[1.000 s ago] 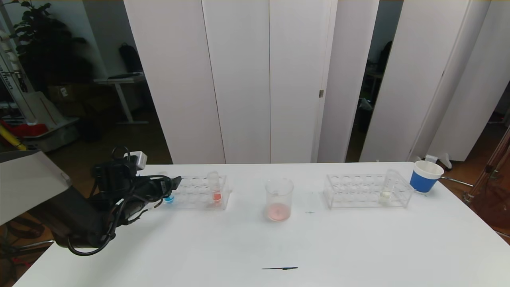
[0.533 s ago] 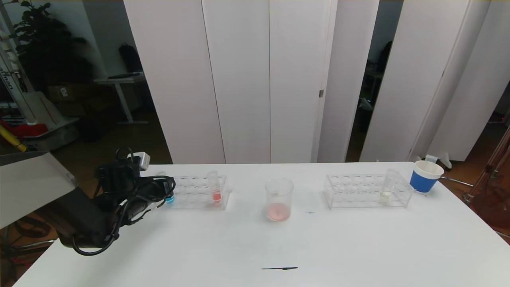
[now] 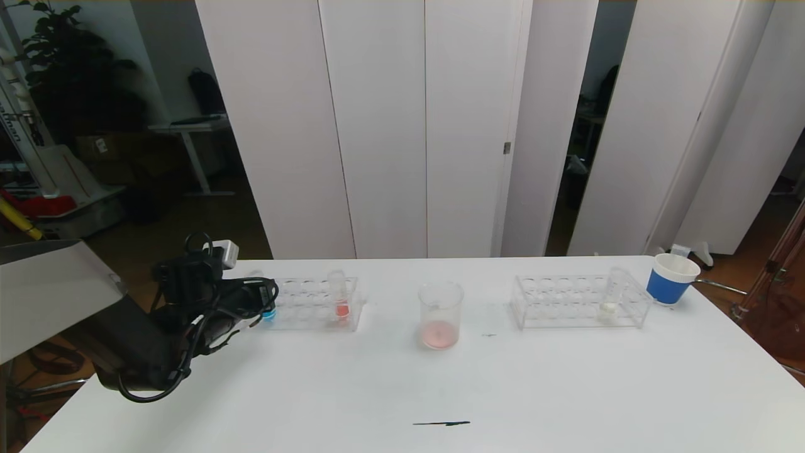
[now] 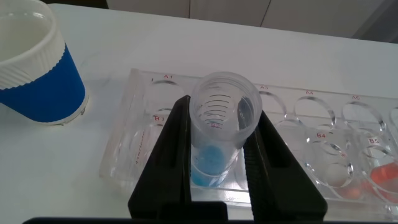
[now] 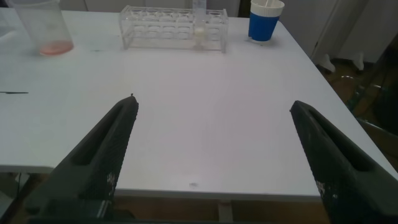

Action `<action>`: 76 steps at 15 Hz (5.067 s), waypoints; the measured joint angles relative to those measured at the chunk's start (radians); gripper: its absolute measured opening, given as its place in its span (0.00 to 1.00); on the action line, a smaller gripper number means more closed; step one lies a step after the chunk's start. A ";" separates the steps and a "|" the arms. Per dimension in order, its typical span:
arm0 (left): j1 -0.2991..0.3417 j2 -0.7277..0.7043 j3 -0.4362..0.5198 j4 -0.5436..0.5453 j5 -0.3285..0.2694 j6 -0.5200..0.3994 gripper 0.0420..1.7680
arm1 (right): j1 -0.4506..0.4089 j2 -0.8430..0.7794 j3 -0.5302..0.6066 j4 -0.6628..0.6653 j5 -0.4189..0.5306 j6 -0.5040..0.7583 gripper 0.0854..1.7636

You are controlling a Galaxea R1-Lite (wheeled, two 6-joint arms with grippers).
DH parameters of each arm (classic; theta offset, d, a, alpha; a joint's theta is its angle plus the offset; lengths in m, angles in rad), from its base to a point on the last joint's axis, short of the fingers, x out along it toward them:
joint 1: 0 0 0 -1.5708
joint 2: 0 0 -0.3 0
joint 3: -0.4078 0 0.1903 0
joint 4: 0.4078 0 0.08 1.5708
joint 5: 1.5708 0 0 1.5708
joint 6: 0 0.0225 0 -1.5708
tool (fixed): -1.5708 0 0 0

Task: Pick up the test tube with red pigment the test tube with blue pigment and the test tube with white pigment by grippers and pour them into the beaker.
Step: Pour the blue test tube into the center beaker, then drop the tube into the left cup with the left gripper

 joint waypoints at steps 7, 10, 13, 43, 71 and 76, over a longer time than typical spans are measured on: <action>-0.005 -0.036 -0.002 0.006 -0.005 0.001 0.31 | 0.000 0.000 0.000 0.000 0.000 0.000 0.99; -0.008 -0.079 -0.005 0.015 -0.006 0.003 0.31 | 0.000 0.000 0.000 0.000 0.000 0.000 0.99; -0.011 -0.132 -0.010 0.024 -0.011 0.010 0.31 | 0.000 0.000 0.000 0.000 0.000 0.000 0.99; -0.427 -0.143 -0.443 0.290 -0.489 0.611 0.31 | 0.000 0.000 0.000 0.000 0.000 0.000 0.99; -0.410 0.194 -0.434 -0.270 -0.490 1.386 0.31 | 0.000 0.000 0.000 0.000 0.000 0.000 0.99; -0.413 0.219 -0.443 -0.290 -0.486 1.457 0.31 | 0.000 0.000 0.000 0.000 0.000 0.000 0.99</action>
